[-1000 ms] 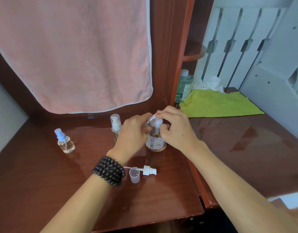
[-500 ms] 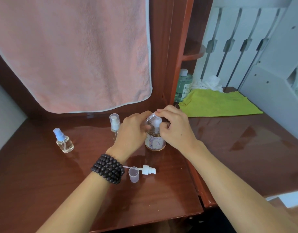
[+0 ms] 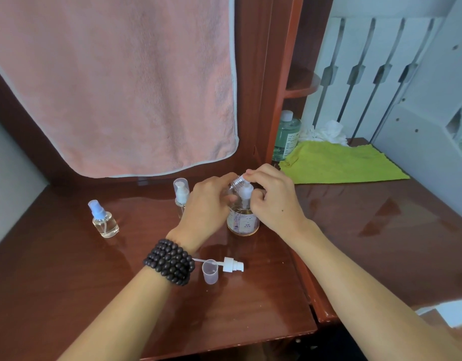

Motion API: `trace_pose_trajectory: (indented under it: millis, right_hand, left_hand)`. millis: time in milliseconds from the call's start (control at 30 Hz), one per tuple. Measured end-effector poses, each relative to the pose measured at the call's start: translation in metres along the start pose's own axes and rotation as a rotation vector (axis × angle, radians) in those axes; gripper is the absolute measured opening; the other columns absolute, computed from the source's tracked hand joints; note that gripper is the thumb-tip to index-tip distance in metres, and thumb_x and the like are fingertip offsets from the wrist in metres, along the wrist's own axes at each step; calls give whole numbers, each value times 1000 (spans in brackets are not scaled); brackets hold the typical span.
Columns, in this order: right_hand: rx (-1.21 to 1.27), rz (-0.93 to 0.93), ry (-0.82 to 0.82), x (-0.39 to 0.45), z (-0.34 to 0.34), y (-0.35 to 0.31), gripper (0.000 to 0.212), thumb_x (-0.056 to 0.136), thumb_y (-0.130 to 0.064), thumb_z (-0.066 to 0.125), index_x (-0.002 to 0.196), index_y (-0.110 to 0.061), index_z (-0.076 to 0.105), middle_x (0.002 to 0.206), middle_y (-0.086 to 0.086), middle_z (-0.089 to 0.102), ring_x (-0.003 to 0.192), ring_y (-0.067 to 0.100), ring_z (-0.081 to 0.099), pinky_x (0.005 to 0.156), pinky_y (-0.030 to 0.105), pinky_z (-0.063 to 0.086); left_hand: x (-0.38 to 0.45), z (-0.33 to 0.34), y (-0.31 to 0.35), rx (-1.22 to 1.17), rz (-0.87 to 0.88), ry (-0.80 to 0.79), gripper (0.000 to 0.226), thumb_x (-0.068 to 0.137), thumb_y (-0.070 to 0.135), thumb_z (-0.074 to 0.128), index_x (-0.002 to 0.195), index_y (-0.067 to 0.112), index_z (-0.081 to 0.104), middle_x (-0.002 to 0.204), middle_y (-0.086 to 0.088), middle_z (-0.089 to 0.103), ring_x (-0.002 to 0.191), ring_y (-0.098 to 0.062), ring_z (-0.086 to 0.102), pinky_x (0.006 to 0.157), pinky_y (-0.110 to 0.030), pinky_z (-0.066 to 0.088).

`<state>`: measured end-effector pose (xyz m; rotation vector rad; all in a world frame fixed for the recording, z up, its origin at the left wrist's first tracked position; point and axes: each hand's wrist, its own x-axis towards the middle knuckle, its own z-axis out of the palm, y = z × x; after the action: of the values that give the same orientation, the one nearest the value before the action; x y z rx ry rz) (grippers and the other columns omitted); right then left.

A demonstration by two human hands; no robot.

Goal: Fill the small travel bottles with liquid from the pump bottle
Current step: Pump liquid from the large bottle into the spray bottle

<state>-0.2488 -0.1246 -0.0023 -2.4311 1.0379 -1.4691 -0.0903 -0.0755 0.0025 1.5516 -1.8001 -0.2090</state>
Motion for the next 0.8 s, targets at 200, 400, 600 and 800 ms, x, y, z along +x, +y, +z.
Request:
trace_pose_trajectory:
  millis: [200,400,600,800]
  right_hand:
    - [-14,16,-25,-4,5,3,46,65,11,41,94,2,75,90,9,67,97,24,71,76,48,56]
    - [0,2,16,-2,1,2,49,65,10,40,98,-1,75,94,8,67,96,22,69,78,48,56]
    - [11,-11,37,0,3,4,47,66,13,41,95,-1,75,93,9,69,97,14,66,76,48,57]
    - [-22,-1,0,-3,7,8,44,68,14,41,92,2,75,87,9,67,92,27,72,75,49,57]
  left_hand:
    - [-3,6,-2,-6,-17,-14,37,86,3,65,115,25,66,83,-1,66,81,-20,60,79,-44,50]
    - [1,-2,1,-5,4,-19,37,87,6,66,117,28,64,80,0,64,81,-18,60,78,-43,50]
    - [0,-3,2,2,-5,-2,35,87,8,67,117,27,65,80,0,64,81,-17,59,79,-42,50]
    - [-2,5,-1,-10,-26,-23,37,86,4,65,115,26,66,84,-3,66,82,-20,61,78,-44,51]
